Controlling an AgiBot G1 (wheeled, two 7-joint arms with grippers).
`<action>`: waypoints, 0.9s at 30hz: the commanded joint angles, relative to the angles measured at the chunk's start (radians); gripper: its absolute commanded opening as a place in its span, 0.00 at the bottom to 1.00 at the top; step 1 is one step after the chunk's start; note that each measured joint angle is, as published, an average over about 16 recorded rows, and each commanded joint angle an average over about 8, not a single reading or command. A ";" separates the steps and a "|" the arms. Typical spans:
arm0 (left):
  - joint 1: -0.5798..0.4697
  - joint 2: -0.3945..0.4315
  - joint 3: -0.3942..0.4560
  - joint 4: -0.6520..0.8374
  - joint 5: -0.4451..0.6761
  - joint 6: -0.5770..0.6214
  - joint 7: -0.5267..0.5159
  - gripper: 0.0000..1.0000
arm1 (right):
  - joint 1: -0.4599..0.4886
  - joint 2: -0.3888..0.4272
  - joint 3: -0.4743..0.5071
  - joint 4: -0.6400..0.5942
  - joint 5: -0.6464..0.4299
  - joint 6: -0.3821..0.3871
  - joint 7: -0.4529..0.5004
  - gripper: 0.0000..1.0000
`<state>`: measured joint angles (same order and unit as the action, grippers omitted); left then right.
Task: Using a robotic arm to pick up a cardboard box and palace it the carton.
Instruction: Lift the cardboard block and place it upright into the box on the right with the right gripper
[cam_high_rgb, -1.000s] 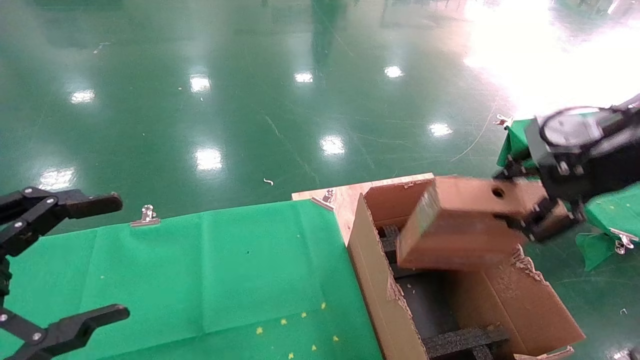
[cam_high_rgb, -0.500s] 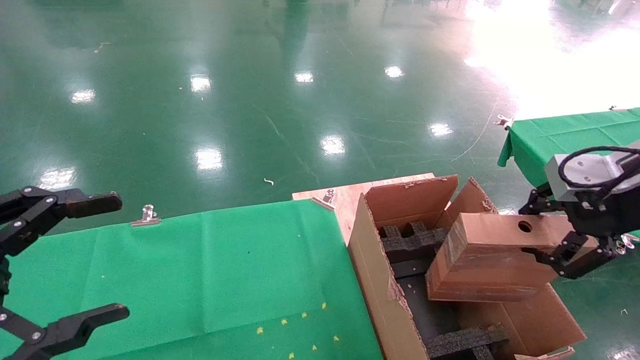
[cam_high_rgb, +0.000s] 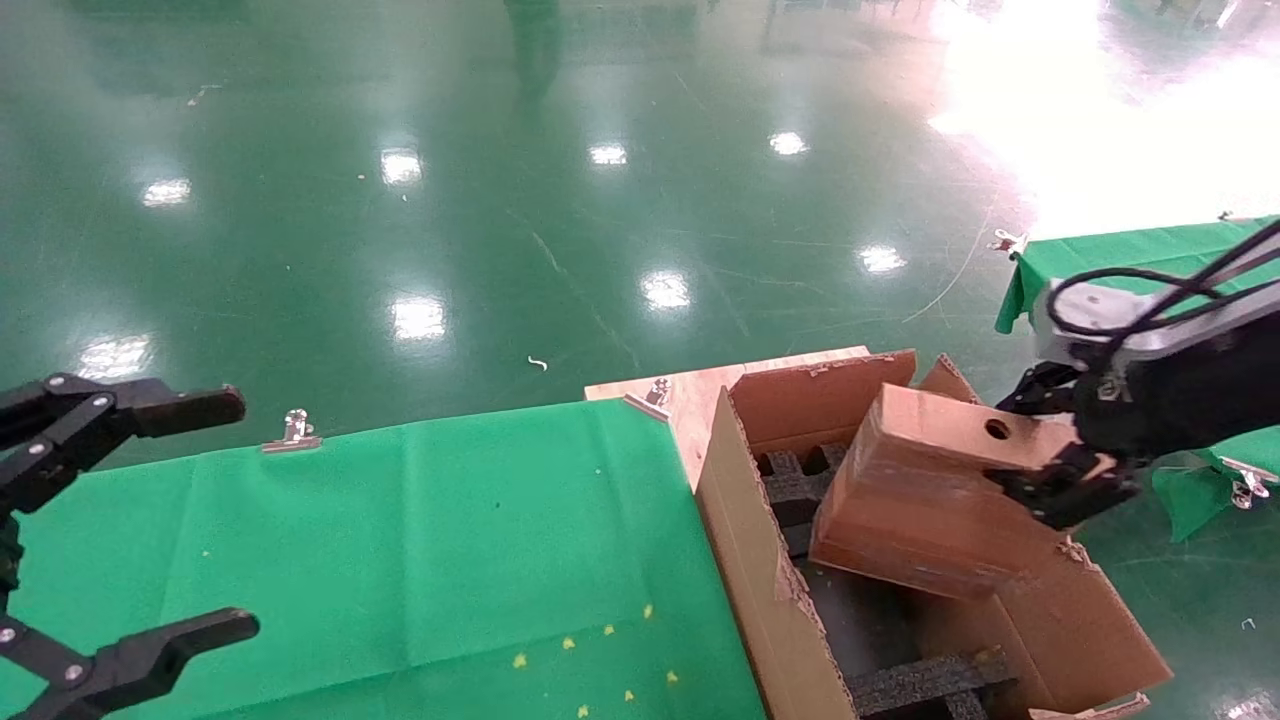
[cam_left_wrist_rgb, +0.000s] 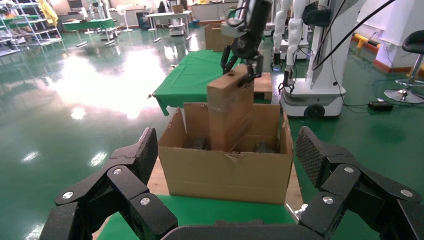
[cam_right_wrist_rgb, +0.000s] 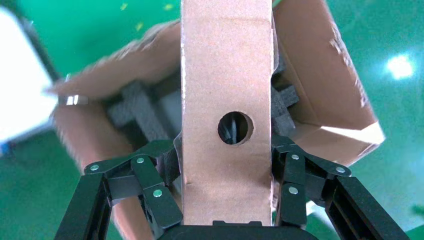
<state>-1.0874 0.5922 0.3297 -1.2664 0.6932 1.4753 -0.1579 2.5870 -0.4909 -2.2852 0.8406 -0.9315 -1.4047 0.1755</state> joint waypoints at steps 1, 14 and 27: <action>0.000 0.000 0.000 0.000 0.000 0.000 0.000 1.00 | -0.014 0.012 -0.007 0.037 0.004 0.054 0.082 0.00; 0.000 0.000 0.000 0.000 0.000 0.000 0.000 1.00 | 0.097 0.174 -0.086 0.263 -0.134 0.191 0.602 0.00; 0.000 0.000 0.000 0.000 0.000 0.000 0.000 1.00 | 0.113 0.191 -0.095 0.284 -0.161 0.214 0.646 0.00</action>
<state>-1.0873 0.5920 0.3299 -1.2659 0.6928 1.4751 -0.1577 2.6992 -0.2979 -2.3827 1.1296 -1.1006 -1.1766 0.8352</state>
